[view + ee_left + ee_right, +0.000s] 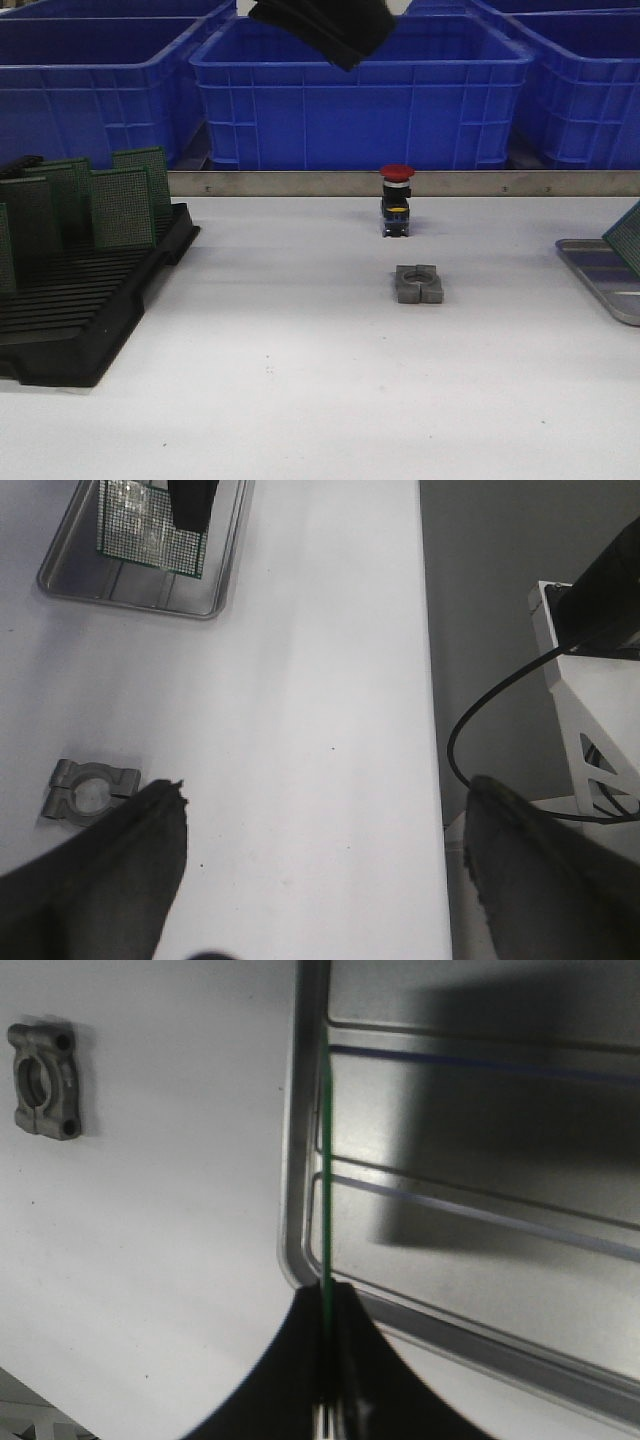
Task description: Place circuit board on tray
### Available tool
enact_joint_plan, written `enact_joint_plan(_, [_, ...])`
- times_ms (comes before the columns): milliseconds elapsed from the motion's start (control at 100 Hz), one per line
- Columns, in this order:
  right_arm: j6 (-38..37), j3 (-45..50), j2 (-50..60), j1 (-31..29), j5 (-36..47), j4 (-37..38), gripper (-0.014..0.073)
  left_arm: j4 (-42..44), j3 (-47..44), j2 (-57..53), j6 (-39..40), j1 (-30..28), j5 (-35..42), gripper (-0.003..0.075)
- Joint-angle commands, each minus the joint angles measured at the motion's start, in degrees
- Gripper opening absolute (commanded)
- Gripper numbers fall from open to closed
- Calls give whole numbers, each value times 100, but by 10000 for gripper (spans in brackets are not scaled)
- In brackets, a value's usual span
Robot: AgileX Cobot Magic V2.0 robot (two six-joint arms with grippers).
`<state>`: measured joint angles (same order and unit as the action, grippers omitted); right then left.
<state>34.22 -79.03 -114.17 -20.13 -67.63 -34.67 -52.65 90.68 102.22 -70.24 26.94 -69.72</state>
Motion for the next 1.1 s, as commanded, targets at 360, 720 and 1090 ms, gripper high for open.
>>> enact_joint_plan(360, [-12,-172,-11,-31,-53,-286,28,-378,156,-314,31,42,-293,536])
enact_joint_plan(720, [-32,-214,17,-31,99,-279,517,-378,156,-314,31,42,-293,536])
enact_joint_plan(1090, [-72,-232,141,-31,327,-43,520,-378,156,-314,31,42,-293,536])
